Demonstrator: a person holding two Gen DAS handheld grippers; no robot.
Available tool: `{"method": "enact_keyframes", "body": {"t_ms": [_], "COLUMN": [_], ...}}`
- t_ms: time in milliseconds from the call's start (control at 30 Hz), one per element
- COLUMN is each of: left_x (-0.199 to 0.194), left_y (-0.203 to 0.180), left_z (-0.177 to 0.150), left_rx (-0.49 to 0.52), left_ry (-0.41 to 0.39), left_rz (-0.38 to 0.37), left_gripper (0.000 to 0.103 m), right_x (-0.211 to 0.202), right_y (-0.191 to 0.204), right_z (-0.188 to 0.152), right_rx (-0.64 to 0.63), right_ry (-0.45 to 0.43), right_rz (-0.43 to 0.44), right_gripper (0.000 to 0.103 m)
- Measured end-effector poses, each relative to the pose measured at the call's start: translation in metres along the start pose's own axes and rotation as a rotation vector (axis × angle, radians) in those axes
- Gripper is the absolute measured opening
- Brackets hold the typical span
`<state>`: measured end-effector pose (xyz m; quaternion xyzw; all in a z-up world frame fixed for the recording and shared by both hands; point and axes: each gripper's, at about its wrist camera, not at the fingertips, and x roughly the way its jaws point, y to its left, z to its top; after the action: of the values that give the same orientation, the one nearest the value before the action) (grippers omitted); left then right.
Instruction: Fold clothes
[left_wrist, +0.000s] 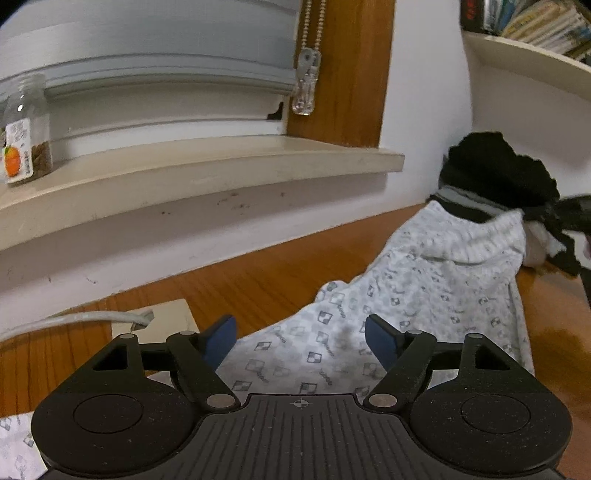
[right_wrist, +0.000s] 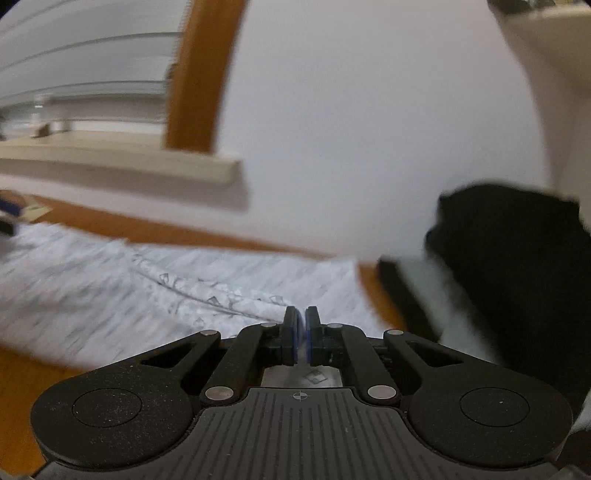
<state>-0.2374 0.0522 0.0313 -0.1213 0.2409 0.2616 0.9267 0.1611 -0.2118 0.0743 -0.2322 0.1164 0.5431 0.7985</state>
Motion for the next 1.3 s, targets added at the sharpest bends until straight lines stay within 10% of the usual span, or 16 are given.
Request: {"method": "enact_keyframes", "body": {"t_ms": [367, 533, 667, 1033, 1200, 1300], "left_x": [0.001, 0.002, 0.005, 0.006, 0.006, 0.006], "left_y": [0.002, 0.004, 0.002, 0.005, 0.006, 0.005], "left_z": [0.0, 0.0, 0.0, 0.0, 0.0, -0.001], "left_rx": [-0.015, -0.026, -0.018, -0.028, -0.029, -0.028], "left_ry": [0.02, 0.03, 0.043, 0.05, 0.051, 0.052], "left_rz": [0.0, 0.004, 0.012, 0.008, 0.008, 0.009], "left_gripper": [0.08, 0.08, 0.08, 0.08, 0.08, 0.08], "right_x": [0.127, 0.149, 0.144, 0.172, 0.186, 0.182], "right_y": [-0.017, -0.023, -0.041, -0.056, -0.045, -0.046], "right_z": [0.081, 0.065, 0.037, 0.02, 0.022, 0.021], "right_rx": [-0.051, 0.016, 0.11, 0.25, 0.199, 0.196], "right_ry": [0.073, 0.11, 0.165, 0.242, 0.273, 0.259], "right_rz": [-0.164, -0.158, -0.101, -0.016, -0.014, -0.001], "right_gripper": [0.008, 0.011, 0.039, 0.051, 0.043, 0.009]}}
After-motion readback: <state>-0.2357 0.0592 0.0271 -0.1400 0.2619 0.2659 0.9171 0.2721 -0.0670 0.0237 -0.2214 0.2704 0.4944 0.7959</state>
